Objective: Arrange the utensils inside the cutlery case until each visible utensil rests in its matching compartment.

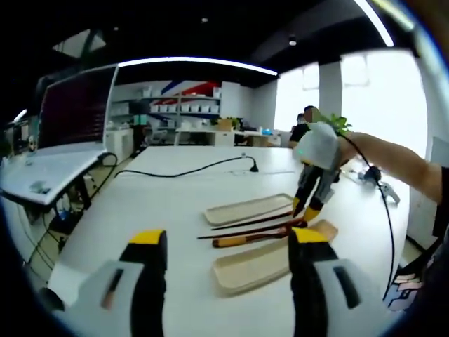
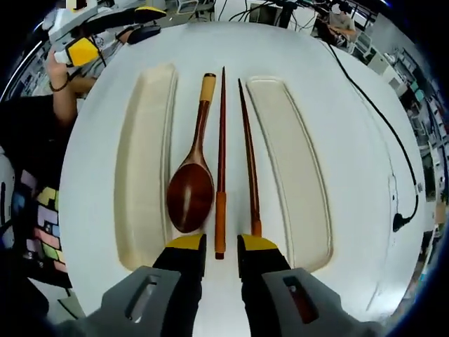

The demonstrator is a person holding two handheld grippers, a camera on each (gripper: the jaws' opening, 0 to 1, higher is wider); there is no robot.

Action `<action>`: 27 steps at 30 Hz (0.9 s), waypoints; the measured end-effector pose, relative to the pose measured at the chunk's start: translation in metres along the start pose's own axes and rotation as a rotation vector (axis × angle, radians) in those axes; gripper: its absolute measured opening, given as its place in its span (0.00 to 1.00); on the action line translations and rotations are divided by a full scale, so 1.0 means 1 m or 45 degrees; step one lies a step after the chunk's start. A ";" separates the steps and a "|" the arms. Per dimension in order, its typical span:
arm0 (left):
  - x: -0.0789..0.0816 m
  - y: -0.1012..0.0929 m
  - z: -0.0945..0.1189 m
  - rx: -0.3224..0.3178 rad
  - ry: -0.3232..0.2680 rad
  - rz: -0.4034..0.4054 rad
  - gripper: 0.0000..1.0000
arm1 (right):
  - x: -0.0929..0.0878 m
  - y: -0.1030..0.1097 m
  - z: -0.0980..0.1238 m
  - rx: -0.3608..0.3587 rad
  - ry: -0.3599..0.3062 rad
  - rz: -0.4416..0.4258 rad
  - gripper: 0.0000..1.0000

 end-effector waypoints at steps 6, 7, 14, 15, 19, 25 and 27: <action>-0.001 -0.002 0.000 -0.007 -0.003 0.001 0.73 | 0.003 0.005 -0.001 -0.032 0.136 -0.009 0.14; -0.001 -0.003 -0.001 -0.009 -0.001 0.000 0.73 | 0.003 0.006 -0.001 -0.026 0.142 0.023 0.13; -0.001 -0.002 0.001 -0.017 -0.003 0.007 0.73 | 0.005 0.006 -0.001 -0.014 0.188 0.056 0.08; -0.001 -0.001 0.001 -0.016 -0.004 0.007 0.73 | 0.005 0.007 -0.001 -0.013 0.194 0.058 0.05; 0.000 0.002 0.003 -0.008 -0.009 0.015 0.73 | 0.004 0.006 0.000 -0.012 0.174 0.063 0.04; 0.000 0.005 0.003 -0.009 -0.009 0.024 0.73 | 0.005 0.004 0.001 -0.007 0.168 0.040 0.04; 0.000 0.006 0.002 -0.009 -0.010 0.026 0.73 | 0.005 0.004 0.001 -0.005 0.167 0.036 0.04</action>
Point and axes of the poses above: the point that each gripper's makers call its tool centre point, and the gripper's own axes: z roughly backward along the fingers, y roughly to its left, x roughly out of its top, the point moved 3 cm from there along z, roughly backward along the fingers, and after that the axes turned 9 degrees about -x, right-handed, at the moved point
